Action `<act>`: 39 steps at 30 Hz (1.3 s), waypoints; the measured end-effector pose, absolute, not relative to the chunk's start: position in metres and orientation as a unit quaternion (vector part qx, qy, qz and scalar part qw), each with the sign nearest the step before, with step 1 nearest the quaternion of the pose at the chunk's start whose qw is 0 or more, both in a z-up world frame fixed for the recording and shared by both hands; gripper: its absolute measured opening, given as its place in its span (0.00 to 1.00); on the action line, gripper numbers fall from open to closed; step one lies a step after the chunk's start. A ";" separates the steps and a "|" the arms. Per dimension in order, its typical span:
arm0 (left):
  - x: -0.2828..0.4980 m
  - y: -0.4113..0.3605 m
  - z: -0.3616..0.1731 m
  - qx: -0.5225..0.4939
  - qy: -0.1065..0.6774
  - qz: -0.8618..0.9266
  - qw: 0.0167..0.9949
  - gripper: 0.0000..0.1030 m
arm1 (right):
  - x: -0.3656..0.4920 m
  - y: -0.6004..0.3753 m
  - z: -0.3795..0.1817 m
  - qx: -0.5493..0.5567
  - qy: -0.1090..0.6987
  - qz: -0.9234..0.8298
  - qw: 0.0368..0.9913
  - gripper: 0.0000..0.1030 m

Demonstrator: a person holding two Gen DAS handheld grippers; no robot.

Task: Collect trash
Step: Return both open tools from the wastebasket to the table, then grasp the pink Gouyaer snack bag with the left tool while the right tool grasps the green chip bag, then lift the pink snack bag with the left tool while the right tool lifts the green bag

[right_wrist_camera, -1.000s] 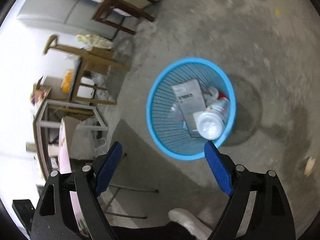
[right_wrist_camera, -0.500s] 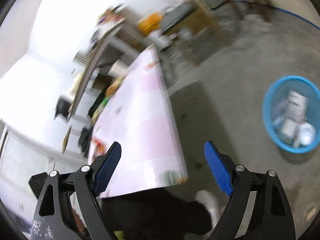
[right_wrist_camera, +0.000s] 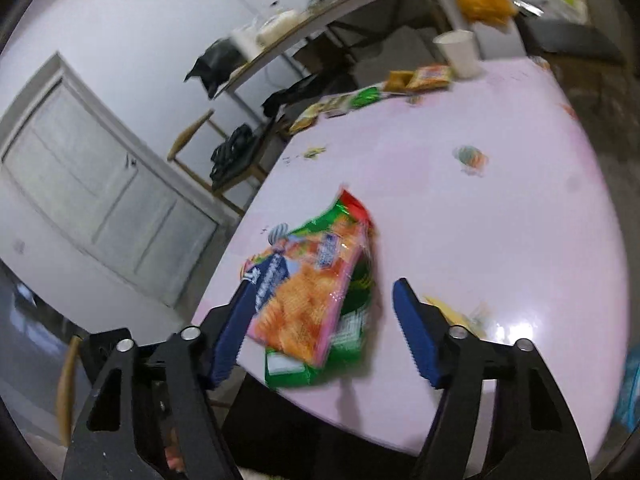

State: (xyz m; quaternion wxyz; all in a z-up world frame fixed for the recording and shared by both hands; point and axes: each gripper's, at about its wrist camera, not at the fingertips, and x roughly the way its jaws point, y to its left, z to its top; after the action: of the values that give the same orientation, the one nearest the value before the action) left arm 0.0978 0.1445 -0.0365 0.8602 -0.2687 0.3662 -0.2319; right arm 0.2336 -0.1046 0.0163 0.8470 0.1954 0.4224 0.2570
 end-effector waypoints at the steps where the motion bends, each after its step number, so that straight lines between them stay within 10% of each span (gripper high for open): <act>1: 0.101 0.147 -0.039 -0.279 0.366 -0.235 0.856 0.80 | 0.243 -0.095 0.014 0.187 0.426 0.259 0.846 0.55; 9: 0.134 0.166 -0.072 -0.344 0.394 -0.229 0.821 0.54 | 0.279 -0.050 -0.044 0.140 0.510 0.213 0.821 0.22; 18: 0.144 0.179 -0.067 -0.371 0.360 -0.217 0.828 0.37 | 0.266 -0.048 -0.055 0.158 0.534 0.238 0.796 0.19; 24: 0.150 0.186 -0.067 -0.360 0.368 -0.185 0.837 0.09 | 0.253 -0.047 -0.050 0.157 0.542 0.271 0.780 0.21; 30: 0.151 0.187 -0.067 -0.320 0.395 -0.152 0.848 0.07 | 0.251 -0.079 -0.028 0.211 0.510 0.287 0.783 0.42; 39: 0.148 0.188 -0.072 -0.299 0.404 -0.138 0.853 0.07 | 0.267 -0.101 -0.054 0.278 0.545 0.257 0.748 0.49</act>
State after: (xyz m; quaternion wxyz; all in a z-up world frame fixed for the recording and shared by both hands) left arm 0.1484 0.1879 -0.0718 0.8533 -0.2991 0.4044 -0.1375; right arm 0.2671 -0.1008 -0.0544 0.7482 0.2780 0.5449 0.2569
